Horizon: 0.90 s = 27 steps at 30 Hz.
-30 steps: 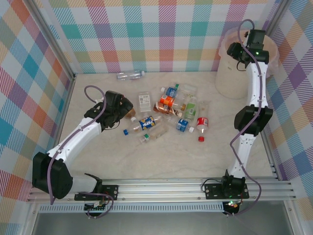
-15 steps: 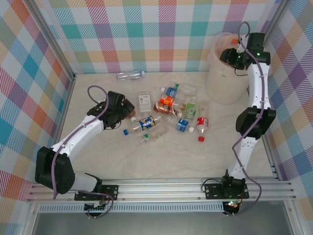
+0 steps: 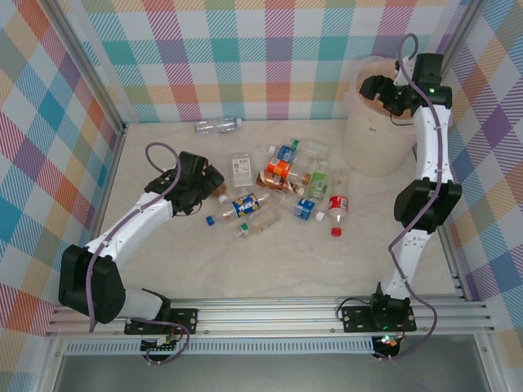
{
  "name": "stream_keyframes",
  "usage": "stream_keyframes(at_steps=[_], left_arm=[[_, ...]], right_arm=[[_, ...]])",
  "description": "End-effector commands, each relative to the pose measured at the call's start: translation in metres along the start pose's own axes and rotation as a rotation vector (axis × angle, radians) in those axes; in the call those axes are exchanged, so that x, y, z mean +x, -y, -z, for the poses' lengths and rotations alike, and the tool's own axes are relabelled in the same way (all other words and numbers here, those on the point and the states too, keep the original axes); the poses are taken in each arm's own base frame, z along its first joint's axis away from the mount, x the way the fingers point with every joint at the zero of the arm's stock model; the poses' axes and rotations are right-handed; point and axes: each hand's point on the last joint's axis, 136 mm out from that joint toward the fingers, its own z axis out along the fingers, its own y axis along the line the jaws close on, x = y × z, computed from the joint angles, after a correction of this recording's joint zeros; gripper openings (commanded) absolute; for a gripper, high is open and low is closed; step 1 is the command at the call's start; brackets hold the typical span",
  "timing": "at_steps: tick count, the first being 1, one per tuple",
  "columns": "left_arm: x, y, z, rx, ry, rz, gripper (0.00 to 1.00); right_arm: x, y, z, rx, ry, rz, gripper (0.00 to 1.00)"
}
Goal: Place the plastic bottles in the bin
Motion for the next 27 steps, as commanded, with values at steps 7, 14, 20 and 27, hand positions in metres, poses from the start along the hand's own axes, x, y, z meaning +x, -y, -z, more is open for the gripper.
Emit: stream_keyframes(at_steps=[7,14,20,27], left_arm=[[0.004,-0.023,-0.004,-0.057,-0.022,0.005,1.0],[0.004,-0.033,-0.001,-0.065,-0.014,0.02,1.0],[0.006,-0.034,-0.003,-0.043,-0.016,0.07,1.0],[0.006,-0.025,-0.006,0.014,-0.014,0.098,1.0]], right_arm=[[-0.037,-0.046,0.076,0.014,0.197,0.066,0.93],[-0.016,-0.065,0.115,0.0,0.235,0.051,1.0],[0.048,-0.092,0.137,-0.12,0.155,0.052,1.0],[0.152,-0.058,0.113,-0.073,0.055,-0.066,1.0]])
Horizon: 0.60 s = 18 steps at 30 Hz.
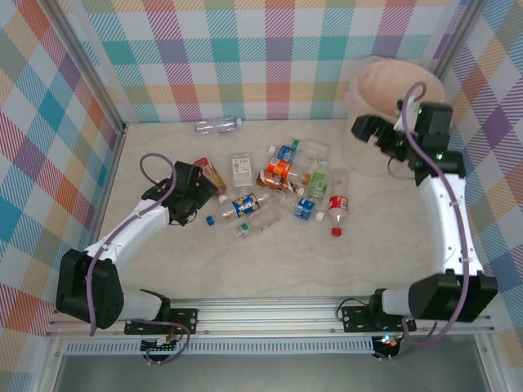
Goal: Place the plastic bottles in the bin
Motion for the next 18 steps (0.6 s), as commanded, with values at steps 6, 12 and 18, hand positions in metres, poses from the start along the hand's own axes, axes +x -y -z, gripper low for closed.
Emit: stream_keyframes(at_steps=[6,12,18], left_arm=[[-0.008,0.022,0.01,0.125,0.021,0.04,1.0],[-0.003,0.025,0.011,0.163,0.002,0.042,1.0],[-0.001,0.02,0.012,0.146,-0.004,0.039,1.0]], right_arm=[[0.107,0.07,-0.043,0.299,-0.213,-0.021,1.0],[0.139,0.114,-0.072,0.486,-0.309,-0.017,0.99],[0.137,0.139,-0.104,0.571,-0.327,-0.023,0.88]])
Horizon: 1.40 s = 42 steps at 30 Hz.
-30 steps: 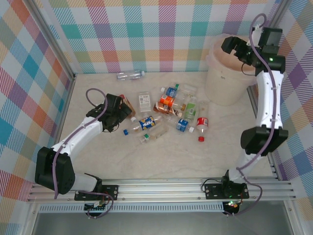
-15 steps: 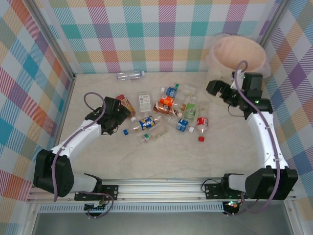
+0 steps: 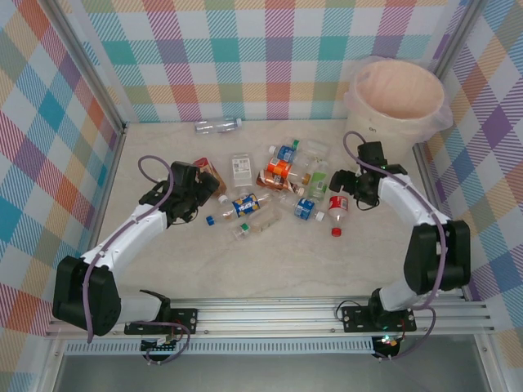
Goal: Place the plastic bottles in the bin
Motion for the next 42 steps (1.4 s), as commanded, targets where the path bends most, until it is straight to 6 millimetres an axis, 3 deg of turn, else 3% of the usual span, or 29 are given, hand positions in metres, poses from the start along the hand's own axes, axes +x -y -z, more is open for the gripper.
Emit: stream_keyframes(at_steps=[1,8,17,20,25,34,38,42], left_arm=[[-0.001,-0.002,0.004,0.009,0.0,0.017,1.0],[0.002,-0.004,-0.003,-0.013,-0.02,-0.005,1.0],[0.007,-0.006,-0.011,-0.032,-0.052,-0.006,1.0],[0.008,-0.007,-0.012,-0.037,-0.052,-0.007,1.0],[0.008,-0.01,-0.011,-0.047,-0.051,-0.011,1.0],[0.008,-0.014,-0.011,-0.056,-0.047,-0.01,1.0],[0.008,-0.014,-0.01,-0.054,-0.046,-0.003,1.0],[0.009,-0.012,-0.011,-0.049,-0.053,-0.003,1.0]], right_arm=[[-0.027,0.001,-0.009,0.046,0.055,-0.011,0.87],[-0.024,-0.031,-0.034,-0.037,0.007,0.061,0.87],[-0.027,-0.009,-0.042,0.163,0.014,0.02,0.94],[-0.024,0.002,-0.05,0.213,0.003,0.016,0.89],[-0.014,0.0,-0.067,0.193,-0.055,0.02,0.78],[-0.008,0.002,-0.09,0.2,-0.1,0.054,0.74],[-0.008,0.004,-0.088,0.203,-0.083,0.08,0.67],[-0.013,-0.001,-0.072,0.166,-0.029,0.107,0.58]])
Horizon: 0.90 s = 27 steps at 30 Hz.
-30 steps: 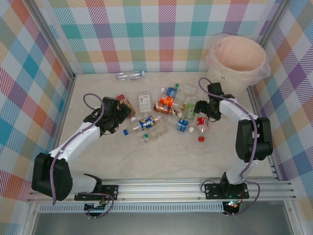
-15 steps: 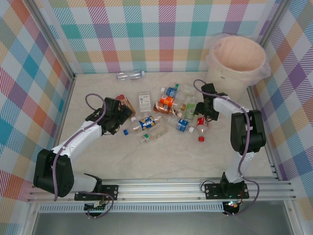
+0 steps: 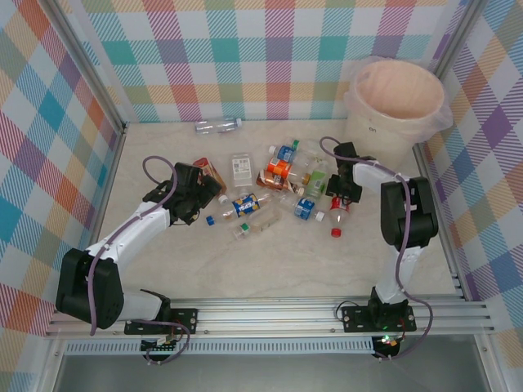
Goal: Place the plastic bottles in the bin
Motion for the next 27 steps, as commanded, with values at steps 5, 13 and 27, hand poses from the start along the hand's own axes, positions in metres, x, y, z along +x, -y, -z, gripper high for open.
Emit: stream_keyframes(at_steps=[5,13,27], left_arm=[[0.001,0.003,0.0,0.041,-0.013,0.016,1.0],[0.0,0.005,0.004,0.066,-0.004,0.022,1.0],[0.003,0.019,0.01,0.135,-0.024,0.003,1.0]], right_arm=[[-0.017,-0.01,0.055,-0.103,0.174,0.089,0.51],[-0.039,-0.033,0.141,-0.264,0.418,0.178,0.46],[-0.124,-0.051,0.329,-0.423,0.937,0.211,0.44]])
